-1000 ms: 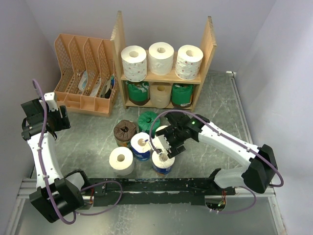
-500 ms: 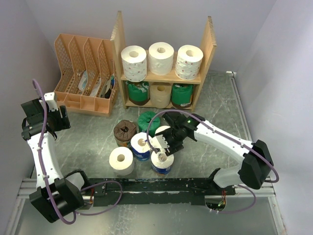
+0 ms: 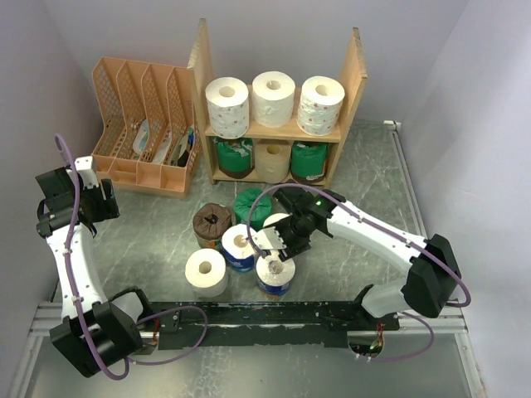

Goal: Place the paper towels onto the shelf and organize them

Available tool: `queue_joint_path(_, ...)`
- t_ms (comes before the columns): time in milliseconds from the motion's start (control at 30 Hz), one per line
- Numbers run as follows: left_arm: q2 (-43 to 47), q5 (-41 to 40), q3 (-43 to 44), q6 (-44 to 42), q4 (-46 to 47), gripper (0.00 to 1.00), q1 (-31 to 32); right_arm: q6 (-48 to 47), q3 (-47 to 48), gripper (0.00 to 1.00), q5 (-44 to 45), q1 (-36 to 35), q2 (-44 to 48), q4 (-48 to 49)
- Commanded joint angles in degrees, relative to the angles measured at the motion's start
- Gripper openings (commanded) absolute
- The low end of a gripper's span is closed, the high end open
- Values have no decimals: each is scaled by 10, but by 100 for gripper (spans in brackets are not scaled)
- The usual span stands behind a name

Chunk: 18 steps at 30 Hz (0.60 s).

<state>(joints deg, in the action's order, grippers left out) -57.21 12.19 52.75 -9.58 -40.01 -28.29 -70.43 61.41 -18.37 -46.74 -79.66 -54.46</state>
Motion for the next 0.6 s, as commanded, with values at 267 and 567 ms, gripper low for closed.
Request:
queue_joint_path(267,12,10,-7,-2,20,77,1,-3,32,57,6,-3,-20,-51)
queue_joint_path(567,11,8,-7,-2,20,76,1,-16,66,52,13,-3,-46,-85)
